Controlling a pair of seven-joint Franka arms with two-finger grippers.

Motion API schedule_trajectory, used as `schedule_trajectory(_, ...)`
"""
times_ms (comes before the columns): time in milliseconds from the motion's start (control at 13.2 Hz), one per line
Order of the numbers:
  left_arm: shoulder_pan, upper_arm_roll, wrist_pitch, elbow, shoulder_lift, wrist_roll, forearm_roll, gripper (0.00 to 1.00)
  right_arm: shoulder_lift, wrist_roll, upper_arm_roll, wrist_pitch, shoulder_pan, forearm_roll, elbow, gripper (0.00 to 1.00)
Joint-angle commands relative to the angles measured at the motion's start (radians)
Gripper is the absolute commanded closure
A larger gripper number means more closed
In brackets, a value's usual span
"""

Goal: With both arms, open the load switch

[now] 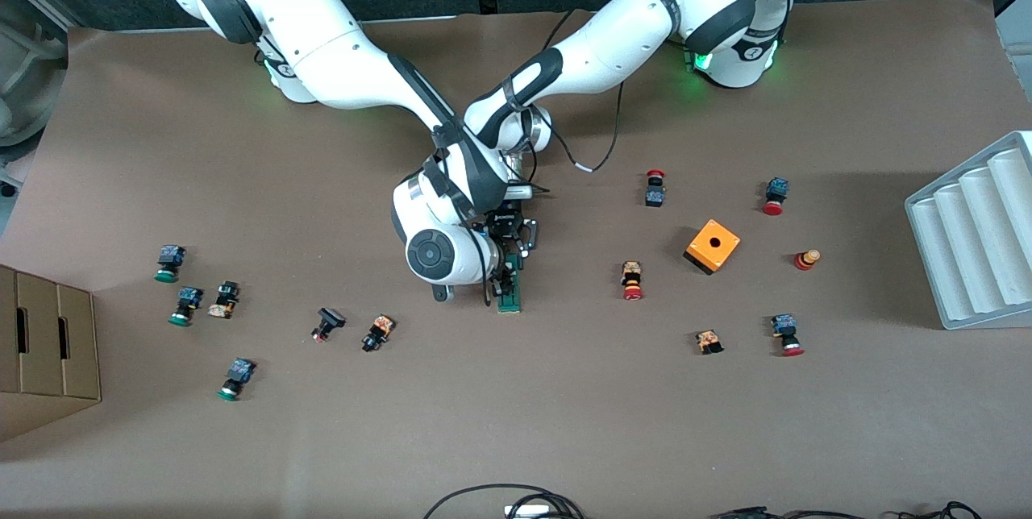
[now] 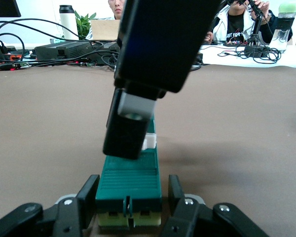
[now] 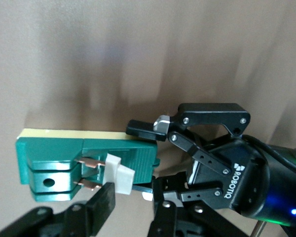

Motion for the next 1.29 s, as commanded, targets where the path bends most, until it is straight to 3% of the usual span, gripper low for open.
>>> schedule_trajectory(0,-0.016,0.012,-0.014,0.01,0.004,-0.013,0.014,0.36,-0.048,-0.002,0.002,-0.006,-0.009,-0.03,-0.01,0.44)
schedule_trajectory(76,-0.016,0.012,-0.014,0.01,0.004,-0.013,0.014,0.36,-0.066,-0.004,0.002,-0.022,-0.01,-0.059,-0.009,0.13)
schedule_trajectory(228,-0.016,0.012,-0.014,0.01,0.004,-0.013,0.014,0.36,-0.115,-0.06,0.0,-0.048,-0.036,-0.083,-0.001,0.0)
schedule_trajectory(455,-0.016,0.012,-0.014,0.01,0.001,-0.01,0.014,0.3,-0.216,-0.291,0.0,-0.106,-0.105,-0.083,-0.004,0.0)
schedule_trajectory(531,-0.017,0.012,-0.014,0.011,-0.004,-0.007,0.011,0.03,-0.253,-0.414,-0.001,-0.143,-0.127,-0.09,-0.009,0.0)
schedule_trajectory(607,-0.016,0.012,-0.014,0.011,-0.004,-0.006,0.011,0.0,-0.291,-0.535,-0.003,-0.185,-0.148,-0.107,-0.015,0.0)
schedule_trajectory(910,-0.013,0.01,-0.003,0.011,-0.01,0.015,0.005,0.0,-0.428,-0.877,-0.002,-0.366,-0.289,-0.149,-0.03,0.0)
schedule_trajectory(1214,-0.005,-0.005,0.02,0.013,-0.04,0.099,-0.067,0.0,-0.555,-1.212,0.006,-0.502,-0.4,-0.291,-0.073,0.0)
